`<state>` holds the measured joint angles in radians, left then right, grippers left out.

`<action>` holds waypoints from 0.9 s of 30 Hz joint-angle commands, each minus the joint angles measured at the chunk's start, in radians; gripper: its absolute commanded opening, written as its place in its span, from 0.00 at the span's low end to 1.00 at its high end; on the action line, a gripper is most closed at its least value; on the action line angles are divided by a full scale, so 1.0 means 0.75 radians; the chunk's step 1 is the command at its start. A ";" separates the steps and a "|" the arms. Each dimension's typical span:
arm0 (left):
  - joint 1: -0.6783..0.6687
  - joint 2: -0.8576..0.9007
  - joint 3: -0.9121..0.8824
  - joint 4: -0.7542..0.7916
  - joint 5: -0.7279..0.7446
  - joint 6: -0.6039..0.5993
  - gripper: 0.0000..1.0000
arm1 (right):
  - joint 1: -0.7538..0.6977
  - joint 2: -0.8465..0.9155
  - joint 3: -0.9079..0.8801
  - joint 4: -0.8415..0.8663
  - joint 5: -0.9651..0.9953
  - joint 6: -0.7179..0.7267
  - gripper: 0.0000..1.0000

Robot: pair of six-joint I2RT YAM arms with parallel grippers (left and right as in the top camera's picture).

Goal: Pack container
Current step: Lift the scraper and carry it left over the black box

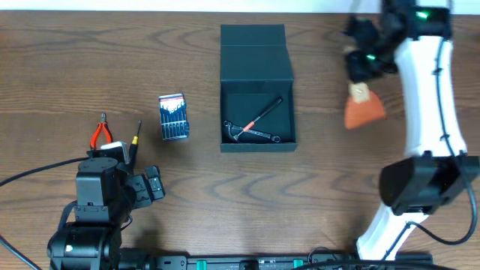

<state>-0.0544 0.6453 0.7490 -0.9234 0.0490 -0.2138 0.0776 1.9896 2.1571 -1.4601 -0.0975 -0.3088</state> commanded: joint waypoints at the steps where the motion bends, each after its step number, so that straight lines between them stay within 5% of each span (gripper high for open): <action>1: -0.005 0.000 0.025 -0.005 -0.007 -0.012 0.99 | 0.205 -0.005 0.134 -0.028 -0.011 0.033 0.01; 10: -0.005 0.000 0.025 -0.005 -0.007 -0.012 0.99 | 0.634 0.039 0.168 0.058 0.067 -0.219 0.01; 27: -0.005 0.000 0.025 -0.021 -0.007 -0.012 0.99 | 0.657 0.347 0.168 0.158 0.049 -0.343 0.01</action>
<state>-0.0544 0.6453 0.7490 -0.9360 0.0490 -0.2138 0.5747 2.2471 2.2681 -1.3495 -0.0669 -0.5316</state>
